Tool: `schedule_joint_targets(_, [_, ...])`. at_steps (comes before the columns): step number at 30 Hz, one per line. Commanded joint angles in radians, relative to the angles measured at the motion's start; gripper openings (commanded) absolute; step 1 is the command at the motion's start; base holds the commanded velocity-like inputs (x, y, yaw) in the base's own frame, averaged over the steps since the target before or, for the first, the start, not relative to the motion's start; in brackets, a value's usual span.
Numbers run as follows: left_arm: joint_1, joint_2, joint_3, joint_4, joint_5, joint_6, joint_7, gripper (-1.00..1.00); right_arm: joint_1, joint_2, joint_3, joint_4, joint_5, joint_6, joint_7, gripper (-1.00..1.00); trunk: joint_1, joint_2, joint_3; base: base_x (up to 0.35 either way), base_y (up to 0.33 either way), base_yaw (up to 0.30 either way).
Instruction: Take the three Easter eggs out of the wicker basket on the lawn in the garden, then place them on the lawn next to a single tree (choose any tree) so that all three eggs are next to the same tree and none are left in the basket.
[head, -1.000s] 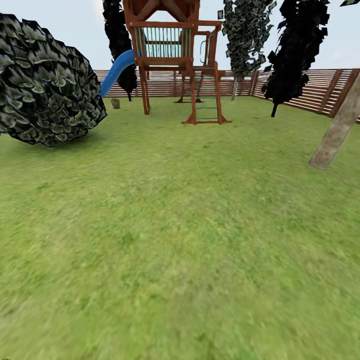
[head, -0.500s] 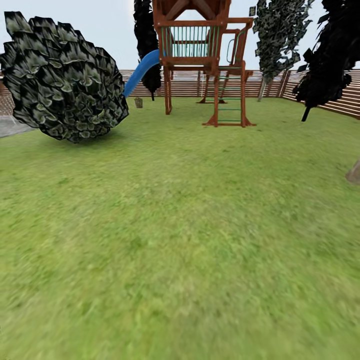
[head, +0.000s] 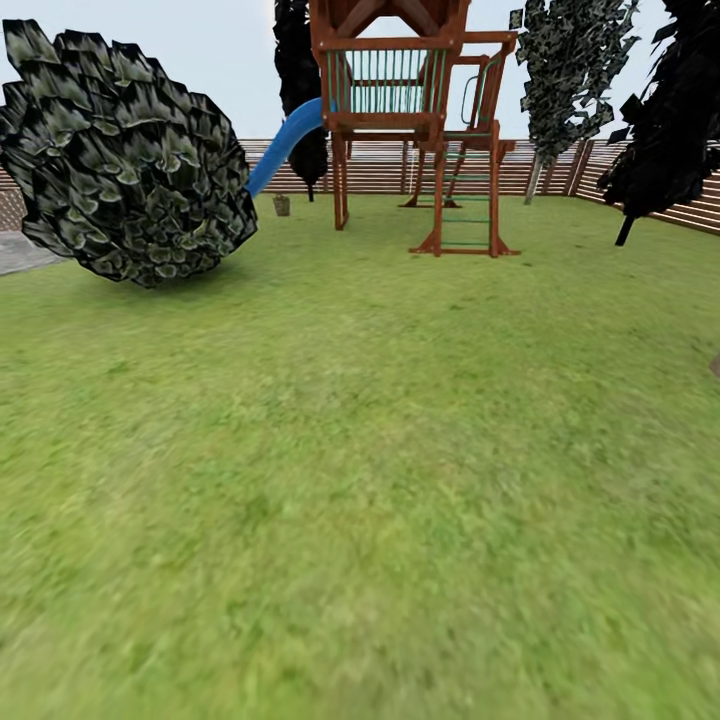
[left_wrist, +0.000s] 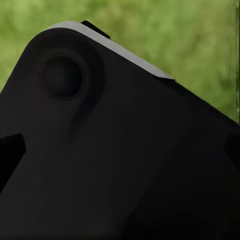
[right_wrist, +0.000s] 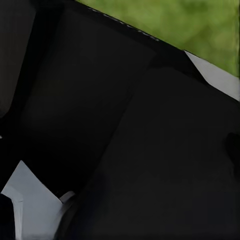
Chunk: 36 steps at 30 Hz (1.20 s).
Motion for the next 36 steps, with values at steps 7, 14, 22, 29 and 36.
schedule_joint_targets(7, [0.0, 0.0, -0.003, 0.0, 0.004, -0.004, 0.002, 1.0, 0.0, 0.0, -0.002, -0.003, 0.01, 0.004, 0.005, 1.0, 0.001, 0.0, -0.001, 0.328, -0.185, 0.0])
schedule_joint_targets(14, [0.0, 0.0, -0.003, 0.0, 0.004, -0.003, 0.002, 1.0, 0.0, 0.0, -0.002, -0.003, 0.01, 0.004, 0.003, 1.0, 0.001, 0.0, -0.001, 0.328, -0.185, 0.0])
schedule_joint_targets(22, [0.0, 0.0, -0.003, 0.0, 0.004, -0.003, 0.002, 1.0, 0.0, 0.0, -0.002, -0.003, 0.01, 0.004, 0.001, 1.0, 0.001, 0.0, -0.001, 0.328, -0.185, 0.0])
schedule_joint_targets(29, [0.0, 0.0, -0.003, 0.0, 0.004, -0.004, 0.002, 1.0, 0.0, 0.0, -0.002, -0.002, 0.01, 0.004, 0.001, 1.0, 0.001, 0.0, -0.001, 0.328, -0.185, 0.0])
schedule_joint_targets(36, [0.0, 0.0, -0.003, 0.0, 0.004, -0.003, 0.002, 1.0, 0.0, 0.001, -0.002, 0.002, 0.01, 0.004, 0.0, 1.0, 0.001, 0.0, -0.001, 0.328, -0.185, 0.0])
